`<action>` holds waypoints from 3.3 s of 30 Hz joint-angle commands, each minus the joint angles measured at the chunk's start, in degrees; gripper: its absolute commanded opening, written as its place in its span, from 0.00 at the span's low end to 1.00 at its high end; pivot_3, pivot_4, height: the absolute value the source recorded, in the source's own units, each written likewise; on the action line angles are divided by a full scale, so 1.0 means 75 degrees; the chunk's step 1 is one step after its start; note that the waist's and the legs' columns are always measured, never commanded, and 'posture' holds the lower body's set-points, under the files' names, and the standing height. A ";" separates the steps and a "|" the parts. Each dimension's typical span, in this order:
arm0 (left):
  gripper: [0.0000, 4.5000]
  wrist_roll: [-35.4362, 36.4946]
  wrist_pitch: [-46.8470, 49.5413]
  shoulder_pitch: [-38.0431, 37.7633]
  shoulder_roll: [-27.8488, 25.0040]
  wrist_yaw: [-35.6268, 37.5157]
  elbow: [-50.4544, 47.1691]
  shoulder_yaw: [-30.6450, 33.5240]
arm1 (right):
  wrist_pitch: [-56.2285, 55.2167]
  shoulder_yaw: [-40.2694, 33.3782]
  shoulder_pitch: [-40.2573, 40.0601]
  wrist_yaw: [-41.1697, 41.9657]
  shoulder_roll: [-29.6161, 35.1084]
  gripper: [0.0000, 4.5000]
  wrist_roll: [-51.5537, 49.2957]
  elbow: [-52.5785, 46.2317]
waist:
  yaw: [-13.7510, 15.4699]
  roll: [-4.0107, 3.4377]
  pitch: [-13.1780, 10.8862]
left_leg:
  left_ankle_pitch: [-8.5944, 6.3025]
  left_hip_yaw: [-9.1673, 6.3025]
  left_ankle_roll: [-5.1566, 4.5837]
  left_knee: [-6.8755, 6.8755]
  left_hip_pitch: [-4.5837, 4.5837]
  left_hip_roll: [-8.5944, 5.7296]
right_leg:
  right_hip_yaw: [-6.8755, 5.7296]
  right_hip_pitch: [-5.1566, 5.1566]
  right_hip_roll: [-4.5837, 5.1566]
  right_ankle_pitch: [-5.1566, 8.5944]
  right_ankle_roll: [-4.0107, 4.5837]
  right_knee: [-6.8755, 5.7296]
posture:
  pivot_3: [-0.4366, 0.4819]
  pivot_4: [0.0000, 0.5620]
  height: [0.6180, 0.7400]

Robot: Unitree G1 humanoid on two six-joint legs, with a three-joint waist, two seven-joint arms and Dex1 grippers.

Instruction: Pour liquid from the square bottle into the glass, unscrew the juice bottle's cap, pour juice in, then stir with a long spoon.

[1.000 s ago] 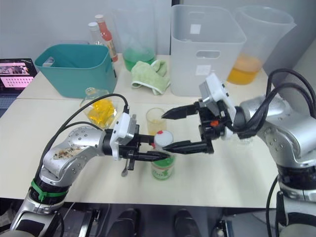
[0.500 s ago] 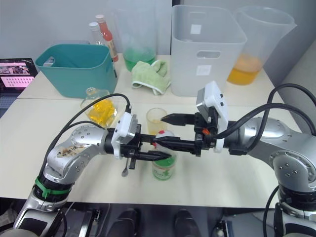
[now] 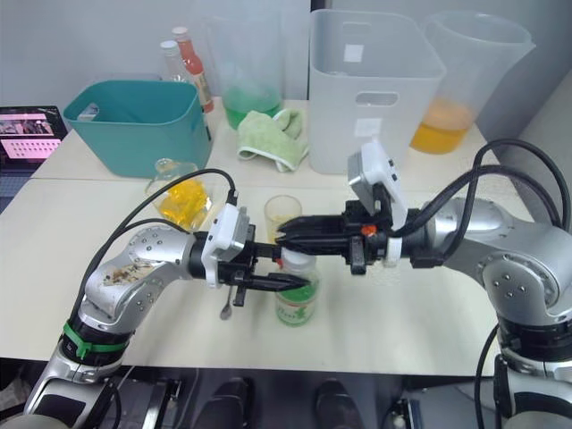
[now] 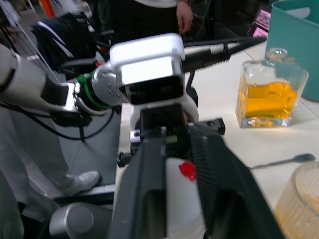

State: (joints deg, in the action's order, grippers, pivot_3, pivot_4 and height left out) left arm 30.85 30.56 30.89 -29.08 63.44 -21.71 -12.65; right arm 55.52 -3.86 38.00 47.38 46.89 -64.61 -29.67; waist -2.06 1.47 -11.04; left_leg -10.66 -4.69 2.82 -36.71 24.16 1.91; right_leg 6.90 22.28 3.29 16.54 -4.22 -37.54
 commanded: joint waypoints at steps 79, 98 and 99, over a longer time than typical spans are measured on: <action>0.28 0.0107 -0.0284 -0.0105 0.0107 0.0193 0.0041 -0.0278 | -0.0579 -0.0984 -0.2085 -0.1341 -0.0139 0.94 0.0071 -0.1722 | 0.0075 0.0001 0.0000 | 0.0000 -0.0002 0.0000 -0.0002 0.0000 -0.0002 | 0.0000 -0.0003 0.0001 0.0000 -0.0001 0.0000 | 0.48 0.27 1.00; 0.28 0.0072 -0.0050 -0.0078 -0.0034 -0.0091 -0.0200 -0.0169 | -0.1965 0.0422 -0.2070 0.1108 0.0335 0.38 0.1504 -0.1092 | 0.0112 0.0002 0.0001 | 0.0000 0.0001 0.0000 -0.0002 -0.0008 -0.0001 | 0.0001 -0.0010 0.0000 0.0005 -0.0009 0.0005 | 0.48 0.27 1.00; 0.28 0.0076 -0.0035 -0.0095 -0.0050 -0.0100 -0.0232 -0.0164 | -0.2133 0.0639 -0.1850 0.1497 0.0370 0.38 0.1691 -0.0887 | 0.0107 0.0001 0.0001 | 0.0000 0.0001 0.0000 -0.0002 -0.0012 0.0001 | 0.0001 -0.0013 -0.0001 0.0008 -0.0013 0.0005 | 0.48 0.27 1.00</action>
State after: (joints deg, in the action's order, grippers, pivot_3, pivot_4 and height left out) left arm 30.85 29.11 30.32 -29.58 63.50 -22.54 -13.83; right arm 41.07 -3.78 22.72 51.56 48.39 -55.15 -36.82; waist -1.25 1.48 -11.03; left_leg -10.66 -4.68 2.82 -36.73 24.06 1.91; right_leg 6.91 22.18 3.29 16.62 -4.36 -37.51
